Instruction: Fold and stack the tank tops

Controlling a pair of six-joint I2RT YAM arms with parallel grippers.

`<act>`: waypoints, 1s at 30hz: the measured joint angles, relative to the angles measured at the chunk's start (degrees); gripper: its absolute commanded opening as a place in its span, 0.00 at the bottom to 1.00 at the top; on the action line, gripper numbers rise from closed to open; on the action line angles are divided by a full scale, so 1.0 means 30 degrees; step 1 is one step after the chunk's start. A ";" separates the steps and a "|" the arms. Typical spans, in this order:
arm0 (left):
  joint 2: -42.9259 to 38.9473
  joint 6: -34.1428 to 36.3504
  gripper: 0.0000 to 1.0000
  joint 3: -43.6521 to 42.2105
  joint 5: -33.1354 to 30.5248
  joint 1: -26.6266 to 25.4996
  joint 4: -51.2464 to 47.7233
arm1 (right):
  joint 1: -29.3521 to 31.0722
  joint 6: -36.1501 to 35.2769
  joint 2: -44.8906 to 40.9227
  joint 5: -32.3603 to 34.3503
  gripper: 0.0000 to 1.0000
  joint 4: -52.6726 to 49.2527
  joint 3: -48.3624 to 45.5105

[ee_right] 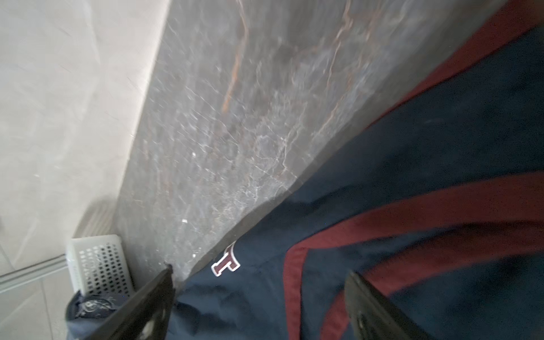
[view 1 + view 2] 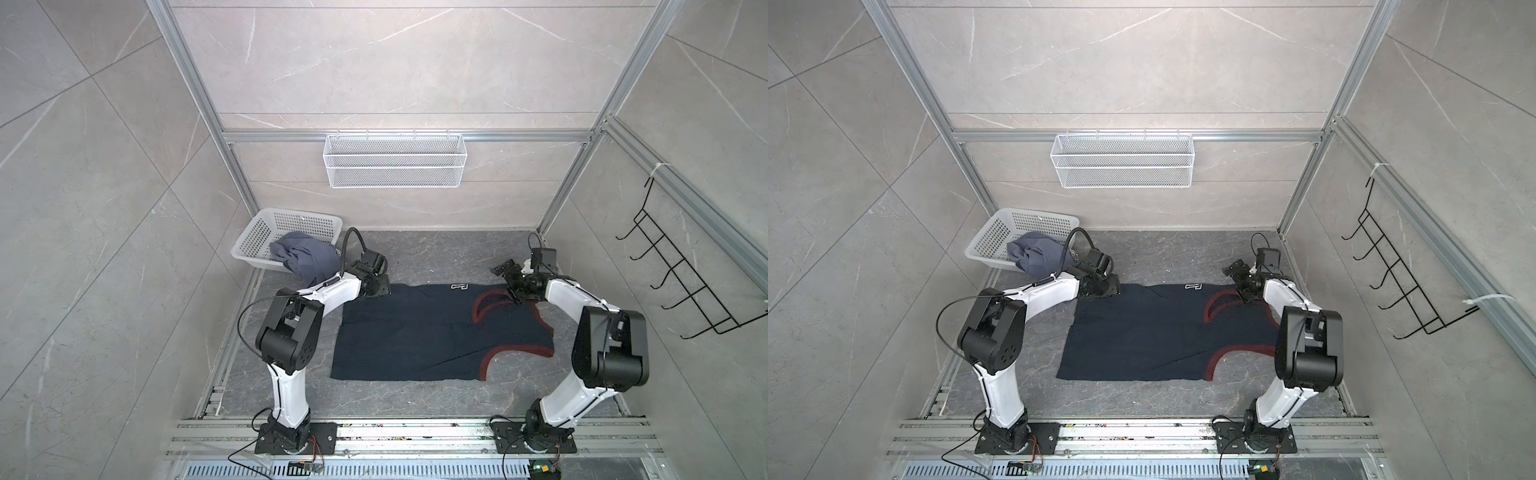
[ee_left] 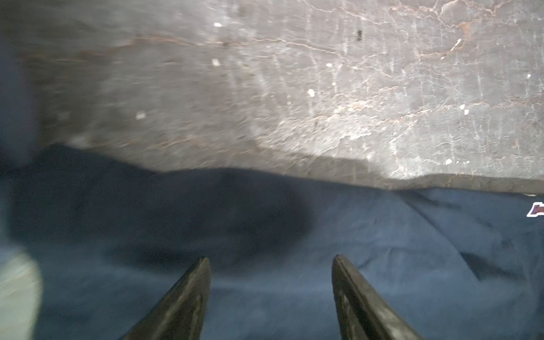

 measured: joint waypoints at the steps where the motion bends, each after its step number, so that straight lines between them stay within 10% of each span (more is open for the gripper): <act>1: 0.0204 0.0007 0.68 0.0007 0.0138 0.0000 0.0044 | 0.0036 -0.0029 0.0488 -0.0036 0.89 0.0000 0.0109; 30: 0.0918 -0.2040 0.69 -0.0933 -0.0765 -0.0102 0.1982 | -0.1231 0.1056 0.7220 0.2368 0.79 -0.2688 0.8087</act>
